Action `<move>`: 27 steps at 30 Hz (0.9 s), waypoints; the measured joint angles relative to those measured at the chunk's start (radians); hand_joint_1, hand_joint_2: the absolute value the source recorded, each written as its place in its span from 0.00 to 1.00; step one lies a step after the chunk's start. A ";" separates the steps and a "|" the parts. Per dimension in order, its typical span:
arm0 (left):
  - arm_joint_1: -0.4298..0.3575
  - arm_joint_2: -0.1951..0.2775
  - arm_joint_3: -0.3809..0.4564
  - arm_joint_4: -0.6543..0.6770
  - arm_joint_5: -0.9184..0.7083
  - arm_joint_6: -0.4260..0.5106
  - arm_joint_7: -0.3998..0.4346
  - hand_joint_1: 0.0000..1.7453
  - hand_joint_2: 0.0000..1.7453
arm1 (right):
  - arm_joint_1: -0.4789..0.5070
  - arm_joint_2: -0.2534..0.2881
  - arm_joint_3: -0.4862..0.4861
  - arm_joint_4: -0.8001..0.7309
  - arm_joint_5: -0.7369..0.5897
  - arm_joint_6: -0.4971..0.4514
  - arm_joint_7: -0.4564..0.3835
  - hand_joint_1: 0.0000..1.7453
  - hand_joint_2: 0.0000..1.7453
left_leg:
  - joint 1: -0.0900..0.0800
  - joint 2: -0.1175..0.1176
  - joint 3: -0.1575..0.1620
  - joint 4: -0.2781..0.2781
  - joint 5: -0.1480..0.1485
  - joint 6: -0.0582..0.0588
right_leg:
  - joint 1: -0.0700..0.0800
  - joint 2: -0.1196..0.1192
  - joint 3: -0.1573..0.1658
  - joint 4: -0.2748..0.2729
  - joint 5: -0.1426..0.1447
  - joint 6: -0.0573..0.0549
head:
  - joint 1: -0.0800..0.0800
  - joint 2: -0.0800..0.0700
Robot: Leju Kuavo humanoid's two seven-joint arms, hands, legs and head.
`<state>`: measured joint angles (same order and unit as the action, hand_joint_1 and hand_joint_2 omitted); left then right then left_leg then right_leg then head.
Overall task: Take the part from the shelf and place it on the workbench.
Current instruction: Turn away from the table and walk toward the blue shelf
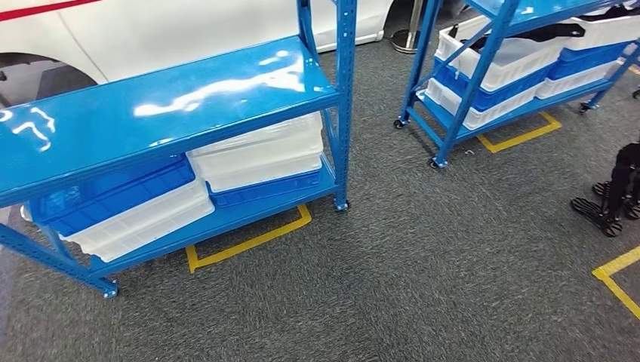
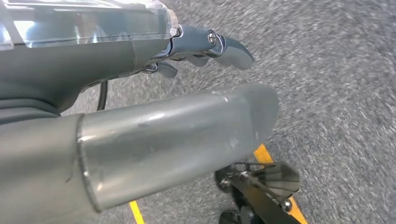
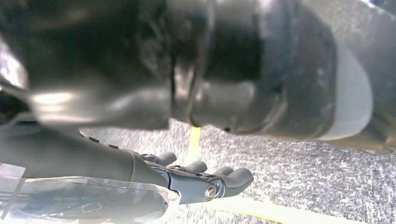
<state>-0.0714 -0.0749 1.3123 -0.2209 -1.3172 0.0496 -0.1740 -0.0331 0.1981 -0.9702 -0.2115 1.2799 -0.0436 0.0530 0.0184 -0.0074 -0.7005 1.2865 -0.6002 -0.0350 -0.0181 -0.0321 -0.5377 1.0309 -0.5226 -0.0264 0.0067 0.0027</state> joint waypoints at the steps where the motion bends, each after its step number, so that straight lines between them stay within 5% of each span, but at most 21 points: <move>1: 0.002 0.000 0.000 0.000 -0.001 0.000 0.000 0.00 0.00 | 0.000 0.000 0.000 0.000 0.000 0.000 0.000 0.00 0.00 | 0.000 0.003 0.001 -0.002 0.014 0.001 | 0.001 -0.015 0.002 0.000 -0.002 0.000 | 0.000 0.000; 4: 0.006 0.000 0.000 0.000 -0.003 0.000 -0.001 0.00 0.00 | -0.001 0.000 0.000 0.000 0.000 0.002 0.001 0.00 0.00 | -0.008 0.052 0.098 -0.186 0.106 0.016 | 0.006 -0.051 0.016 0.000 -0.012 0.007 | 0.000 0.000; 6: 0.002 0.000 0.000 0.000 -0.004 0.000 -0.001 0.00 0.00 | -0.002 0.001 0.000 0.000 0.001 0.002 0.001 0.00 0.00 | -0.019 0.084 0.136 -0.263 0.125 0.030 | 0.008 -0.071 0.023 -0.001 -0.019 0.017 | 0.000 0.000; 8: 0.003 0.001 0.000 0.000 -0.005 0.000 -0.002 0.00 0.00 | -0.005 0.001 0.000 0.000 0.001 0.003 0.002 0.00 0.00 | -0.023 0.066 0.138 -0.273 0.125 0.040 | 0.009 -0.091 0.032 -0.006 -0.023 0.028 | 0.000 0.000; 9: 0.005 0.000 0.000 0.000 -0.005 0.000 -0.001 0.00 0.00 | -0.007 0.001 0.000 0.000 0.001 0.003 0.003 0.00 0.00 | -0.020 0.055 0.142 -0.280 0.128 0.045 | 0.008 -0.085 0.038 -0.005 -0.027 0.034 | 0.000 0.000; 11: 0.007 0.000 0.000 0.000 -0.005 0.000 0.000 0.00 0.00 | -0.009 0.001 -0.001 0.000 0.001 0.004 0.007 0.00 0.00 | -0.013 0.032 0.153 -0.294 0.137 0.057 | 0.007 -0.037 0.022 0.043 -0.062 0.042 | 0.001 0.000; 14: 0.003 -0.001 0.000 0.000 -0.007 0.000 0.002 0.00 0.00 | -0.006 0.000 -0.001 0.000 0.002 0.007 0.010 0.00 0.00 | -0.009 -0.004 0.155 -0.297 0.139 0.064 | 0.005 0.024 -0.074 0.227 -0.143 0.044 | 0.001 0.000; 16: 0.002 -0.004 0.005 0.000 0.031 0.012 0.002 0.00 0.00 | -0.008 0.000 -0.001 0.000 0.001 0.007 0.013 0.00 0.00 | -0.009 -0.034 0.159 -0.295 0.136 0.064 | 0.004 0.029 -0.097 0.252 -0.119 0.045 | 0.001 0.000; 19: -0.008 -0.032 0.063 -0.002 0.179 0.065 -0.009 0.00 0.00 | -0.009 0.000 -0.004 0.000 -0.002 -0.002 0.029 0.00 0.00 | -0.009 -0.081 0.162 -0.281 0.125 0.054 | -0.001 0.072 -0.031 0.077 -0.007 0.042 | 0.001 0.000; 21: -0.015 -0.054 0.114 -0.007 0.229 0.090 -0.016 0.00 0.00 | -0.008 0.002 -0.005 0.001 -0.002 -0.009 0.039 0.00 0.00 | -0.009 -0.107 0.153 -0.273 0.122 0.042 | -0.004 0.106 -0.008 0.015 0.007 0.037 | 0.001 0.000; 23: -0.015 -0.068 0.146 -0.012 0.240 0.095 -0.019 0.00 0.00 | -0.009 0.005 -0.005 0.001 -0.002 -0.013 0.046 0.00 0.00 | -0.006 -0.129 0.145 -0.273 0.124 0.029 | -0.002 0.095 -0.007 0.008 0.004 0.028 | 0.000 0.000; 25: -0.014 -0.078 0.165 -0.016 0.244 0.096 -0.020 0.00 0.00 | -0.010 0.009 -0.005 0.001 -0.001 -0.014 0.048 0.00 0.00 | -0.007 -0.103 0.133 -0.252 0.110 0.019 | -0.004 0.071 -0.001 -0.002 0.007 0.015 | 0.000 0.000; 27: -0.018 -0.085 0.176 -0.019 0.244 0.095 -0.021 0.00 0.00 | -0.008 0.012 -0.005 0.001 0.000 -0.014 0.048 0.00 0.00 | -0.008 -0.040 0.083 -0.152 0.058 0.011 | -0.003 0.043 0.004 -0.009 0.008 0.005 | 0.000 0.000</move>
<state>-0.0896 -0.1600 1.4885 -0.2399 -1.0736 0.1446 -0.1949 -0.0409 0.2105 -0.9752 -0.2103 1.2795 -0.0573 0.1012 0.0103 -0.0473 -0.6172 1.1341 -0.5421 -0.0235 -0.0212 0.0105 -0.5336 1.0221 -0.5148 -0.0211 0.0062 0.0027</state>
